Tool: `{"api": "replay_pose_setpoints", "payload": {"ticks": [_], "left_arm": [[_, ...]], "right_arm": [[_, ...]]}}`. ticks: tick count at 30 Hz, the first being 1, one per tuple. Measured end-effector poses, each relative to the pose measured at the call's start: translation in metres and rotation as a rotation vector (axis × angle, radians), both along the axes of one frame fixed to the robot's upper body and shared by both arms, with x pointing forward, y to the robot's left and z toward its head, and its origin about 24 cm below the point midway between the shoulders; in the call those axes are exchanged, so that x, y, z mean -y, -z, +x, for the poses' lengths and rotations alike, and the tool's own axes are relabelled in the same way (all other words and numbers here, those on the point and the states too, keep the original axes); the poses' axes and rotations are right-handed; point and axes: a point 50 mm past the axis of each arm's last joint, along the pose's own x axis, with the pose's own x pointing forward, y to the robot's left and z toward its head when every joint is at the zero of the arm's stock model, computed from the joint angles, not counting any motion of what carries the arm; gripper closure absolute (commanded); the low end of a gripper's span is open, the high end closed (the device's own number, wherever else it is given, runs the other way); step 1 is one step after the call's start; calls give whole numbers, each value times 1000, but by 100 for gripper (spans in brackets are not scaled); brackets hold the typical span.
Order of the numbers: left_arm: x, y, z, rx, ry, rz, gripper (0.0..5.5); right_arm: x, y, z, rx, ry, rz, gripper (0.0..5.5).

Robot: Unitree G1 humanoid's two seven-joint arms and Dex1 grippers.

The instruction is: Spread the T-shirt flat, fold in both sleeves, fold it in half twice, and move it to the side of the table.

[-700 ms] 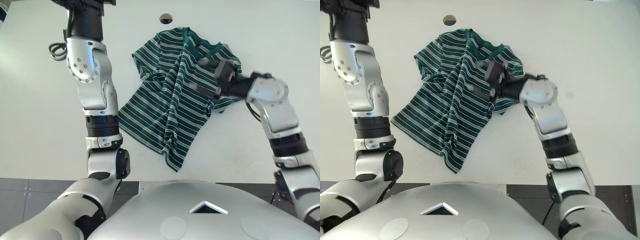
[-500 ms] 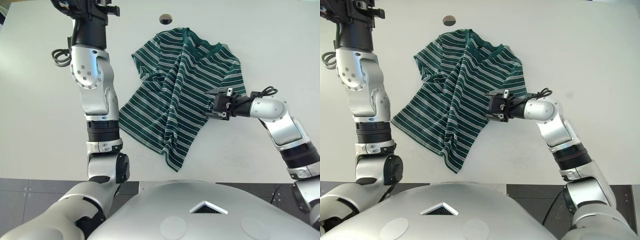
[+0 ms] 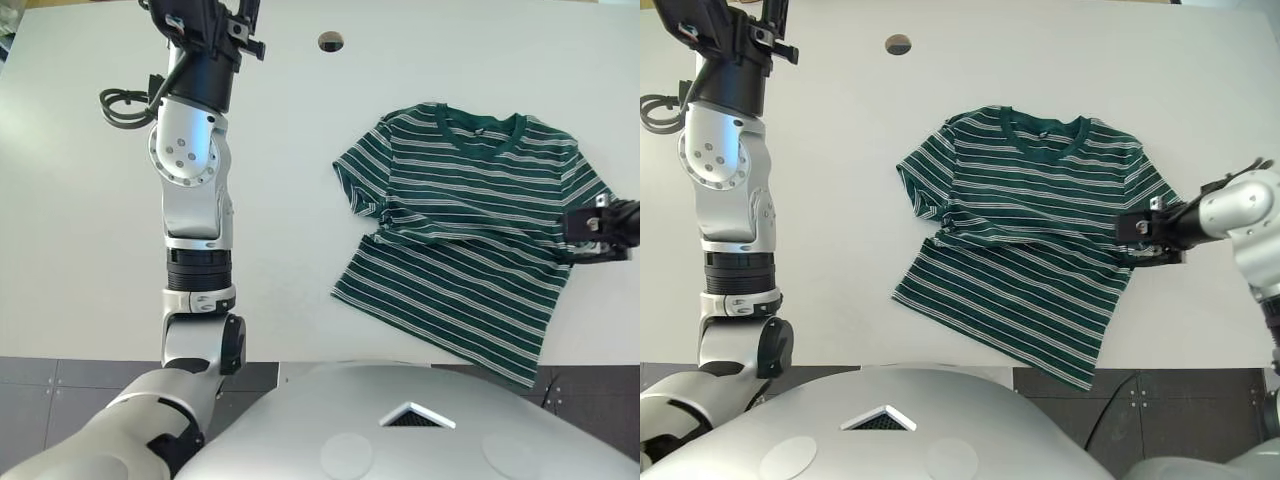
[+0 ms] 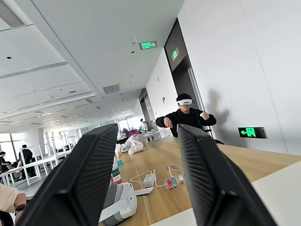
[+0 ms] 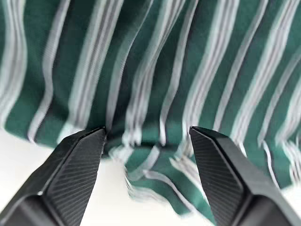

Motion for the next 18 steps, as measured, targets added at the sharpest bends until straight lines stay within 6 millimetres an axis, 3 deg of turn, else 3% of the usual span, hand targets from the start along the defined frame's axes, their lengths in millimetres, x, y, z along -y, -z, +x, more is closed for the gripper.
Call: {"api": "replay_pose_setpoints", "payload": {"ticks": [2,5,8,10,14,18], "left_arm": [[-2,2,-1,-9,-1,23,317],[-6,9,-3,-31,-8,55,317],[-13,13,-6,-52,-19,79,317],[-14,11,-9,-54,-19,90,317],[-13,7,-10,-60,-10,101,317],[-8,0,-14,-49,4,100,317]], "right_arm": [[-5,-5,8,31,3,53,222],[-32,-14,11,13,-46,247,222],[-56,-47,15,-17,-111,465,222],[-75,-56,18,-30,-157,593,222],[-111,-33,22,11,-204,663,222],[-136,-10,66,297,-26,696,222]]}}
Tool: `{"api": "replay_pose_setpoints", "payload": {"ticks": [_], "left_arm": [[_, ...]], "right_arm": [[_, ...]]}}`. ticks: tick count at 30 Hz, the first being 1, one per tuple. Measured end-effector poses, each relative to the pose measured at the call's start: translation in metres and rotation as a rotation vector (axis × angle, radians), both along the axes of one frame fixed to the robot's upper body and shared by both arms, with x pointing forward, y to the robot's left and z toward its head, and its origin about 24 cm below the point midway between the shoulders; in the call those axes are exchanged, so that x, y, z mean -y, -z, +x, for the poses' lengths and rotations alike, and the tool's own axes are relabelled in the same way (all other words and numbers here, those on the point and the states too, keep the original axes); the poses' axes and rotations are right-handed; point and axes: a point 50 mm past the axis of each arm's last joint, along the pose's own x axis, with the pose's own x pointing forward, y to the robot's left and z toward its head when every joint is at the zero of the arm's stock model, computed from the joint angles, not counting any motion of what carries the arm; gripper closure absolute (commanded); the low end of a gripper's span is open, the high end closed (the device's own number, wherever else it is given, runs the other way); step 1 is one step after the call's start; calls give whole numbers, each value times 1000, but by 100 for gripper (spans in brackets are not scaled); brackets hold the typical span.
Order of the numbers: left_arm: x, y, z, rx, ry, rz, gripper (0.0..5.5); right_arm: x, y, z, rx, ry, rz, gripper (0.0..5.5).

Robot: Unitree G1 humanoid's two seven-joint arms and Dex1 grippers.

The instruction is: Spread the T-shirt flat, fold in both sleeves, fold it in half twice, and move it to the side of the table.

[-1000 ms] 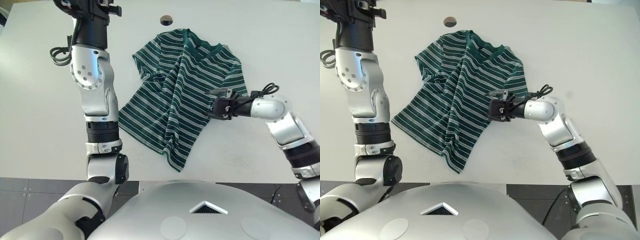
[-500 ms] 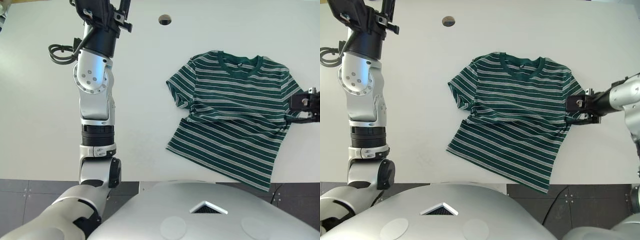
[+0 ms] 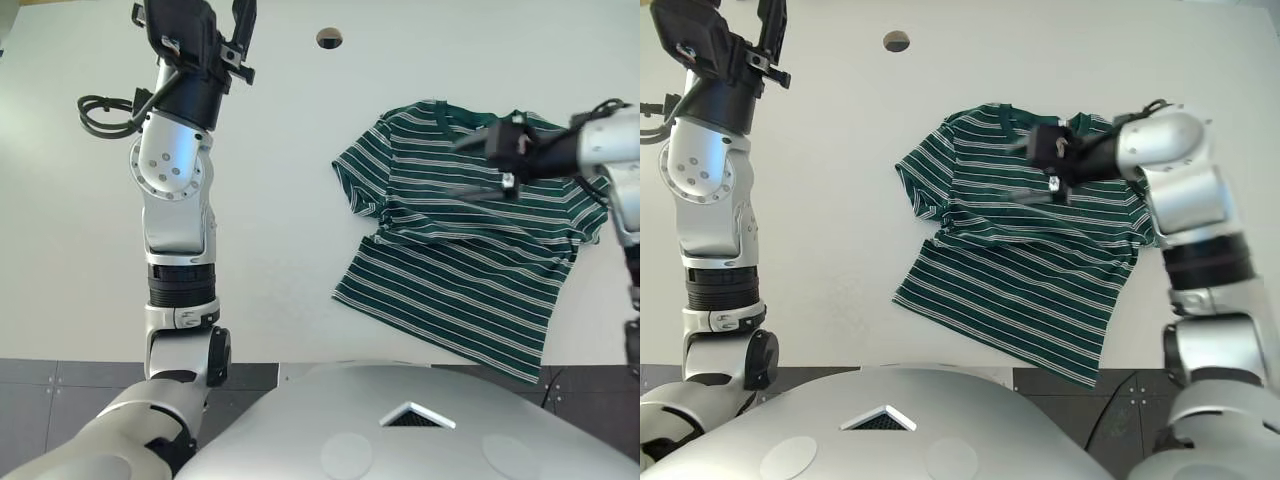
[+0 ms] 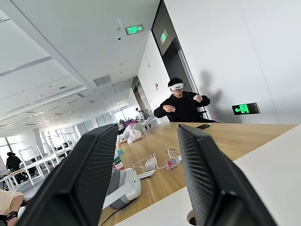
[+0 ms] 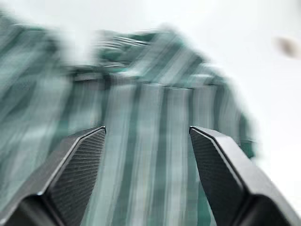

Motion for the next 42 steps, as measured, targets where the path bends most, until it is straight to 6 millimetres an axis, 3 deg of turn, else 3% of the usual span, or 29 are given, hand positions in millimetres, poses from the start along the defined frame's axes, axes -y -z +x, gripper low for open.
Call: {"api": "replay_pose_setpoints", "payload": {"ticks": [6,11,14,18,22,25,30,35,38,42], "left_arm": [[6,-2,-4,-19,8,-13,317],[3,5,-4,-37,4,-22,317],[-1,15,-4,-56,1,-34,317],[-7,24,-2,-71,9,-42,317],[-21,31,-3,-70,-11,-49,317],[-26,44,-4,-96,-21,-53,317],[-34,57,-6,-118,-26,-47,317],[-53,78,-22,-237,-19,-35,317],[-62,99,-43,-428,13,-35,317],[-66,119,-72,-780,111,-165,317]], "right_arm": [[-18,36,31,57,178,28,222],[-34,53,43,177,119,-142,222],[-56,57,50,244,79,-191,222],[-106,64,51,262,79,-87,222],[-142,64,49,267,100,-2,222],[-151,60,51,279,134,25,222],[-144,53,59,318,199,40,222],[-129,-1,77,434,169,216,222],[-106,-46,78,476,118,354,222],[-60,-65,66,423,175,420,222]]}}
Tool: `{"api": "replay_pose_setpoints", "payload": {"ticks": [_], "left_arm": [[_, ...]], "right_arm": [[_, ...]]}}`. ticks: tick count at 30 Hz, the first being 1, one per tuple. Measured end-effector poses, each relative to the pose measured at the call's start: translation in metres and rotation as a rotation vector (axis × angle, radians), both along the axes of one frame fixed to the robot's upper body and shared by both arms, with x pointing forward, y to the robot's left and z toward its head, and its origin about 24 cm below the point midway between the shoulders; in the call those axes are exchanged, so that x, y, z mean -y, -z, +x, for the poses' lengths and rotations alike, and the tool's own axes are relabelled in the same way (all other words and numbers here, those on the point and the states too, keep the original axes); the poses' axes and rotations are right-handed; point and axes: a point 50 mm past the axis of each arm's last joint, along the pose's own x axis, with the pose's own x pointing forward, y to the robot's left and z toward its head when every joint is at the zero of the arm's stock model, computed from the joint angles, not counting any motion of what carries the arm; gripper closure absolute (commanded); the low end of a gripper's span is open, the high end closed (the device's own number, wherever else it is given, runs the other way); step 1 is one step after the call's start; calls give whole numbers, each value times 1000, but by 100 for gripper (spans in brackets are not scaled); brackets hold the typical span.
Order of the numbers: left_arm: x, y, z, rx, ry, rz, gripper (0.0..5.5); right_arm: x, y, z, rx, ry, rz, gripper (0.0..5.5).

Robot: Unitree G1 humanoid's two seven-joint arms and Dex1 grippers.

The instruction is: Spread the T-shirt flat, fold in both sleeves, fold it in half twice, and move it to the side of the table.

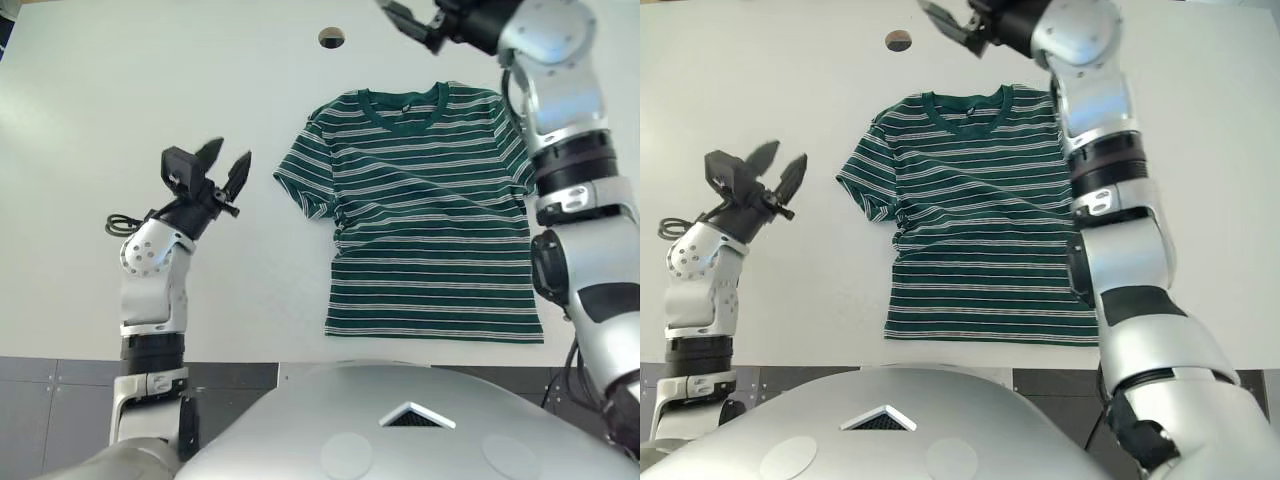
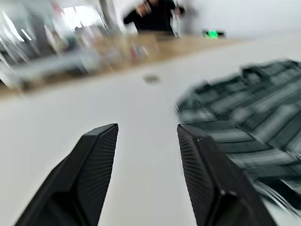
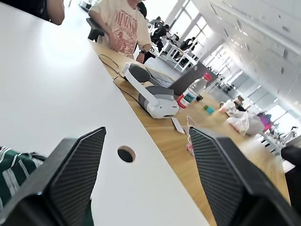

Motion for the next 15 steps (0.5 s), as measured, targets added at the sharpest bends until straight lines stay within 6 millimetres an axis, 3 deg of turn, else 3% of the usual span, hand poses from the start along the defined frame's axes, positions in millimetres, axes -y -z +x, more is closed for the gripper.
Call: {"api": "replay_pose_setpoints", "payload": {"ticks": [5,8,15], "left_arm": [[9,13,-8,-357,-2,-193,317],[22,7,0,-499,5,-281,317],[48,4,20,-578,-67,-358,317]], "right_arm": [[16,-21,-9,51,45,4,222],[14,-20,-18,46,43,15,222],[10,-12,-27,22,37,6,222]]}}
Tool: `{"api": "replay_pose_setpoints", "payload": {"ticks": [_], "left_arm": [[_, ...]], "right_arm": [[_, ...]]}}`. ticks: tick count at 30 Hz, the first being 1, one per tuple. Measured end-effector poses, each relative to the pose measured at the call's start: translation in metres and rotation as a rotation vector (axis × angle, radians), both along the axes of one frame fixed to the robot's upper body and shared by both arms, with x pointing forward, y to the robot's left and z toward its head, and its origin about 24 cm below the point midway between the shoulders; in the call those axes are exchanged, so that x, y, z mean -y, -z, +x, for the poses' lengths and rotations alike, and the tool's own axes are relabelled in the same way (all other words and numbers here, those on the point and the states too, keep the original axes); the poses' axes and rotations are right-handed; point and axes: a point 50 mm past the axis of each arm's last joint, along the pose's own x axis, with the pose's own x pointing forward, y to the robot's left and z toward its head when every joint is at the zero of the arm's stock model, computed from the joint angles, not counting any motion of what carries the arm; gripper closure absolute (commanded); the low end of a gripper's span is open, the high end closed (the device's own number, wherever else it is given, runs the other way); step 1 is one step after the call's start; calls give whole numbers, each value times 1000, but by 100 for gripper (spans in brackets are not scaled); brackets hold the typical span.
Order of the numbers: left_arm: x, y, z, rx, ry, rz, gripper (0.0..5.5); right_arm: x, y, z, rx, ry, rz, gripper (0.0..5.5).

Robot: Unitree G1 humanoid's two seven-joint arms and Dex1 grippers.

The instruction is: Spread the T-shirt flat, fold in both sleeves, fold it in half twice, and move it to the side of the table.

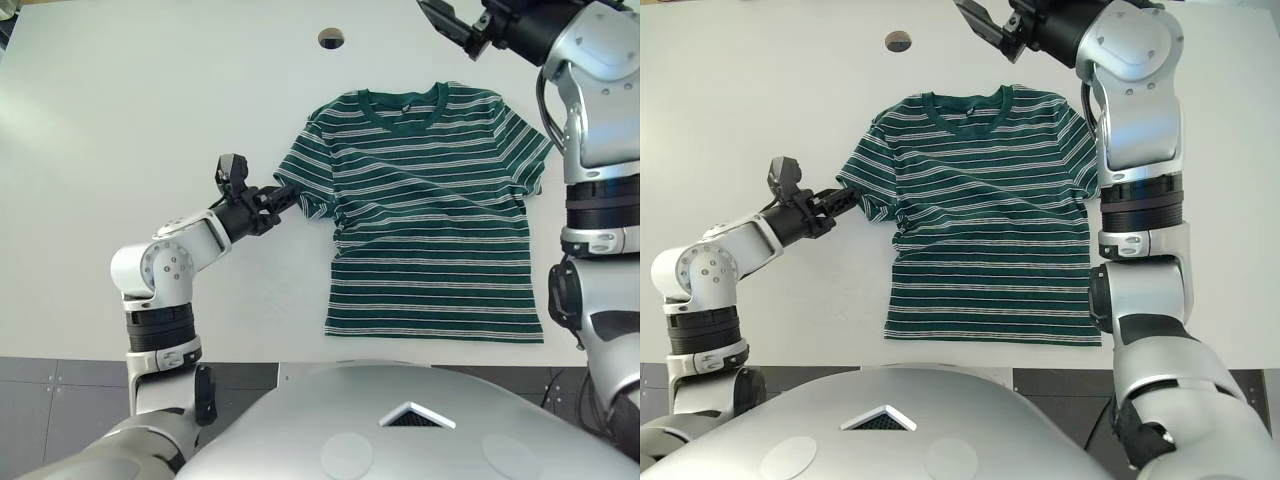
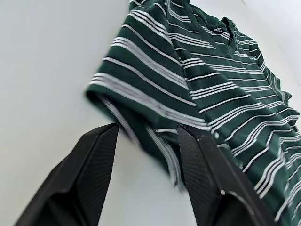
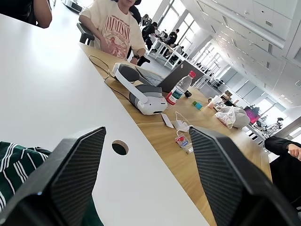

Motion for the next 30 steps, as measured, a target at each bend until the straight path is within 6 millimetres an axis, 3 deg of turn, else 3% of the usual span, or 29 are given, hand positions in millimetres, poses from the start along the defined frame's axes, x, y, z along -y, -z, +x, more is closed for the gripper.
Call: {"api": "replay_pose_setpoints", "payload": {"ticks": [6,20,30], "left_arm": [[7,-1,10,-40,-47,-33,317],[7,9,15,-59,-91,-70,533],[-5,9,22,-42,-146,-76,537]], "right_arm": [[-4,0,-2,-2,-10,-6,222],[-4,2,-2,-11,-11,-10,222],[-3,6,-2,-23,-7,-11,222]]}}
